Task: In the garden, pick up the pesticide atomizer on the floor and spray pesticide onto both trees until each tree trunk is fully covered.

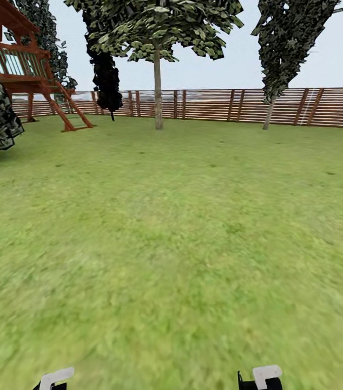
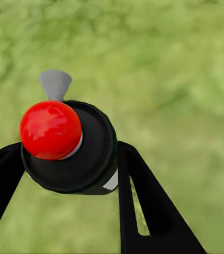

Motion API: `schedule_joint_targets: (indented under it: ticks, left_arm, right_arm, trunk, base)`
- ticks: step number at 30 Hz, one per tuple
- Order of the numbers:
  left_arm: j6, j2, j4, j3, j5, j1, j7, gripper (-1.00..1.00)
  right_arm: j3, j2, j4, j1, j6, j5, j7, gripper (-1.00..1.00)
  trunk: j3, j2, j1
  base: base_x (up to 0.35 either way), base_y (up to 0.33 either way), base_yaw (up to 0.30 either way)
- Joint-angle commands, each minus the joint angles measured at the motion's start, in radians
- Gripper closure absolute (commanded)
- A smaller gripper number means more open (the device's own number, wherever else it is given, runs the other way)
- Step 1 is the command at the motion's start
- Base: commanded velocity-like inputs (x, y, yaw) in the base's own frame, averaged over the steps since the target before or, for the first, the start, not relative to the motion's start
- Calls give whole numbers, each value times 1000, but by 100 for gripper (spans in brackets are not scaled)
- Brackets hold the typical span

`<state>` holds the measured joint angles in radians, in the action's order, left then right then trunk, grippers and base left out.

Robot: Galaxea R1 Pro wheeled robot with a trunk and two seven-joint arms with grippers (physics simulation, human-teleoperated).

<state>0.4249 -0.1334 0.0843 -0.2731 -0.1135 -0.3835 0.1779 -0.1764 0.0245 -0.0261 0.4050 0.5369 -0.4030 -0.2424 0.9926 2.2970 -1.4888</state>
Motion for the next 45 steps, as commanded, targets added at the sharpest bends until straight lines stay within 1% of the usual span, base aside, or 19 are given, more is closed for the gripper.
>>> schedule_joint_targets:
  ticks: [1,19,21,22,23,25,26,28,37,41,45]
  left_arm:
    - [0,0,0,0,0,0,0,100]
    - [0,0,0,0,0,0,0,100]
    - [-1,1,-1,0,0,0,0,100]
    - [0,2,-1,1,0,0,0,100]
    - [0,3,-1,1,0,0,0,100]
    - [0,4,-1,2,-1,1,0,100]
    - [0,4,-2,2,-1,1,0,100]
    - [0,5,-5,2,-1,1,0,100]
    - [0,3,-6,1,0,1,0,100]
    - [0,3,-6,1,0,0,0,100]
    - [0,3,-6,2,0,0,0,100]
  right_arm:
    - [0,0,0,0,0,0,0,-100]
    - [-1,-2,-8,0,6,-1,-2,-100]
    - [-3,-3,-58,1,24,2,0,-100]
    - [-3,-8,-85,1,29,3,9,-100]
    - [-1,-21,-100,1,33,2,28,-100]
    - [2,-31,-105,2,35,-4,77,-100]
    - [2,-30,-106,2,35,-5,92,-100]
    - [2,-25,-107,2,35,-6,103,-100]
    - [1,-21,-108,2,35,-3,103,-100]
    - [0,-10,-109,2,35,1,103,-100]
    - [-3,-9,-111,2,35,2,100,-100]
  trunk:
    - [0,0,0]
    - [0,0,0]
    - [0,0,0]
    - [0,0,0]
    - [0,0,0]
    - [0,0,0]
    - [0,0,0]
    - [0,0,0]
    - [0,0,0]
    - [0,0,0]
    - [0,0,0]
  base:
    - [340,0,0]
    - [340,0,0]
    - [339,0,0]
    - [340,0,0]
    - [340,0,0]
    - [339,0,0]
    - [339,0,0]
    - [339,0,0]
    - [339,0,0]
    - [339,0,0]
    - [339,0,0]
